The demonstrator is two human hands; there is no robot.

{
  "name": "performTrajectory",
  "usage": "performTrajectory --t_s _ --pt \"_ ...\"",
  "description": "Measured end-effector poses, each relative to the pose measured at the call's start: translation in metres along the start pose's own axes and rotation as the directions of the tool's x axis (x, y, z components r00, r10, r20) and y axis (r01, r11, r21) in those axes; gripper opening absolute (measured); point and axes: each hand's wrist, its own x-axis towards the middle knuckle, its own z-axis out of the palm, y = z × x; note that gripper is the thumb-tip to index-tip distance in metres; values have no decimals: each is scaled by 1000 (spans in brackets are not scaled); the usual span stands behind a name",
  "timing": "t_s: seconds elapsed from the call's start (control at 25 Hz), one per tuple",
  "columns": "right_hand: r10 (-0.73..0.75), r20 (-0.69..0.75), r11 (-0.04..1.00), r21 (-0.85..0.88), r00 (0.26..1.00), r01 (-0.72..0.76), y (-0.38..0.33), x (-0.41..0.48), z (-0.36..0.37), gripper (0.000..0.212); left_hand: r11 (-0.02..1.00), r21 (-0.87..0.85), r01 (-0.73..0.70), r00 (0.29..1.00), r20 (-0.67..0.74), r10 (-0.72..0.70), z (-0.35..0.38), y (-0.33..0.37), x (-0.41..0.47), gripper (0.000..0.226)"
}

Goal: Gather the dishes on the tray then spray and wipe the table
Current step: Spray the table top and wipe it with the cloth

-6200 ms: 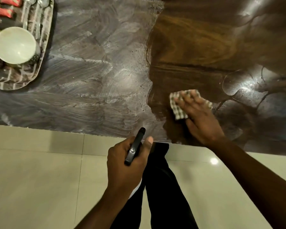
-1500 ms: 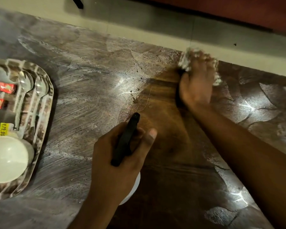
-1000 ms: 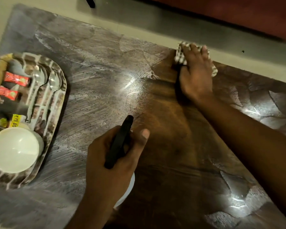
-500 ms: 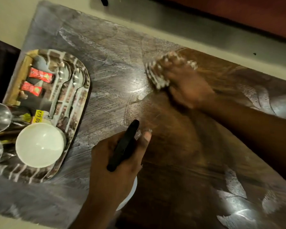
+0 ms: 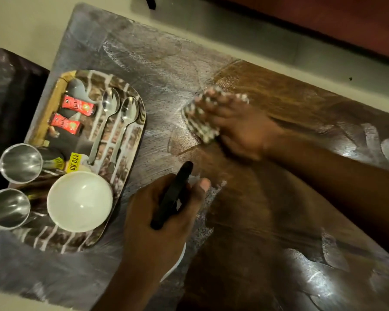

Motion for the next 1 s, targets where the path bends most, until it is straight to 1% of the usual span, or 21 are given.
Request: performTrajectory --t_s 0.04,0.08,0.12,0.16,0.2,0.28,0.32,0.36,0.4,0.44,0.48,0.52,0.56,0.6,0.64,0.72,0.76,0.8,0.88,0.96,1.0 --pt "215 -70 975 73 974 -210 12 10 -7 67 1000 15 1 1000 7 -1 -3 -1 -1 54" --pt "394 -115 912 173 912 -372 22 21 -17 69 1000 19 0 1000 10 0 -5 -2 -2 58" --pt "517 -133 841 263 846 -473 26 33 -24 70 1000 8 2 1000 0 -2 -6 -4 -3 61" --pt "580 -139 793 320 802 -518 22 43 -28 70 1000 -17 4 1000 -14 -4 -8 -7 -4 63" --pt "585 -130 785 337 800 -520 11 49 -27 68 999 -38 1 1000 -27 -2 -10 -10 -5 62" --pt "442 -95 876 262 892 -406 -26 41 -17 65 999 -50 -15 1000 -27 14 -15 -15 -8 54" --pt "283 -65 943 201 957 -265 -48 30 -7 65 998 -52 -20 1000 -19 19 -17 -17 -10 50" --pt "70 -6 988 137 998 -69 -68 15 2 67 998 -59 -19 1000 -8 19 -19 -17 -11 48" --pt "-152 73 986 86 986 145 -82 3 9 70 998 -65 -10 1000 4 10 -21 -17 -13 48" --pt "-319 146 948 42 936 316 -84 -5 14 71 998 -64 -7 1000 12 7 -23 -18 -14 49" --pt "-400 181 915 14 899 404 -78 -5 11 72 998 -64 -13 1000 18 14 -25 -20 -16 49" --pt "-373 180 925 -9 910 381 -67 1 7 71 998 -59 -17 999 27 18 -27 -22 -17 49" --pt "-253 145 966 -23 957 259 -55 12 2 69 999 -50 -18 999 34 20 -30 -23 -18 50" --pt "-64 81 998 8 995 64 -41 24 -5 68 999 -34 -25 999 37 26 -33 -25 -21 50" --pt "144 3 986 83 990 -144 -28 36 -13 67 999 -24 -31 999 39 32 -34 -29 -24 51" --pt "486 -78 846 289 870 -447 -9 53 -26 70 999 -31 -28 999 43 29 -38 -36 -31 55" --pt "573 -81 781 357 815 -513 -11 56 -28 71 999 -36 -21 999 41 23 -40 -43 -35 60" --pt "580 -84 773 371 810 -515 -20 56 -24 71 998 -55 -9 999 42 11 -43 -50 -38 65" --pt "472 -66 841 333 879 -426 -62 38 -8 71 999 -46 17 997 71 -14 -46 -60 -45 72" --pt "190 -10 954 239 982 -182 -113 -7 21 72 999 11 33 996 82 -33 -54 -62 -54 66" --pt "-11 54 983 182 998 1 -130 -26 29 73 999 21 50 996 77 -52 -56 -64 -53 59"
